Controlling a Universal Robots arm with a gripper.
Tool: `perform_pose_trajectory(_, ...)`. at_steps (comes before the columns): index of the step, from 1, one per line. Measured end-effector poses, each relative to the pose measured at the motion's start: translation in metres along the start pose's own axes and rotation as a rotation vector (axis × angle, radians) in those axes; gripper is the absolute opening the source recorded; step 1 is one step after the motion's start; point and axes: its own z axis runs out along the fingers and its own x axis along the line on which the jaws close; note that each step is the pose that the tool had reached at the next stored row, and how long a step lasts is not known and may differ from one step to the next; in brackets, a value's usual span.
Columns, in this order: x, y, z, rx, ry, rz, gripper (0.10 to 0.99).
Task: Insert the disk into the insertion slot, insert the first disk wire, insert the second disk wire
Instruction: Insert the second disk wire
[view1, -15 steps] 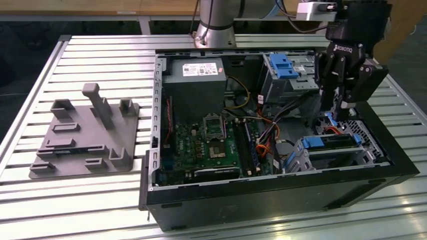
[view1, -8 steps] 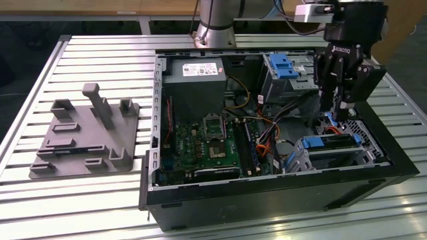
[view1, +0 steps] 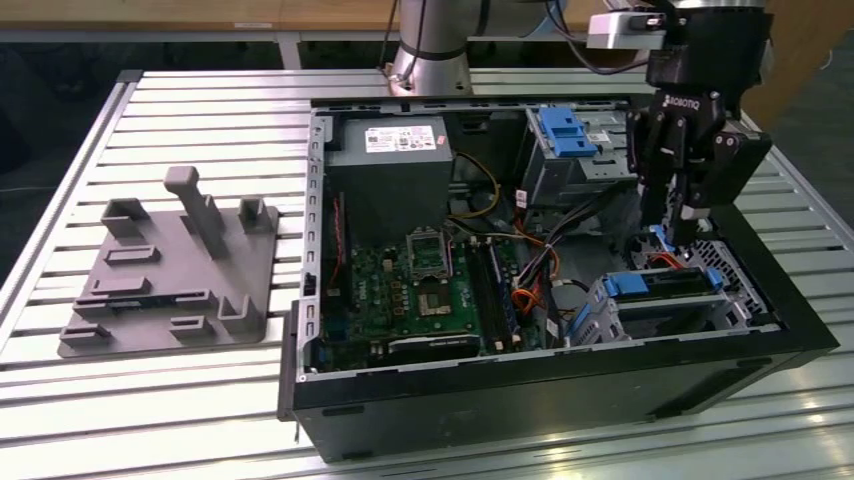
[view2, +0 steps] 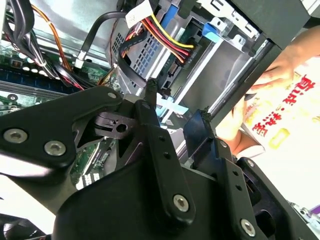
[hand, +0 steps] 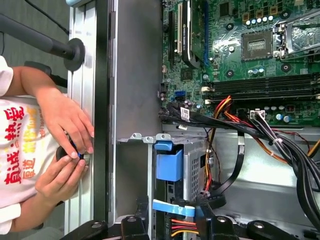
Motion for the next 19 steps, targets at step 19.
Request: perform_pose_trajectory(19,-0.0026,0.0011,0.0049,0.013,0.0116,-0.001,0.345)
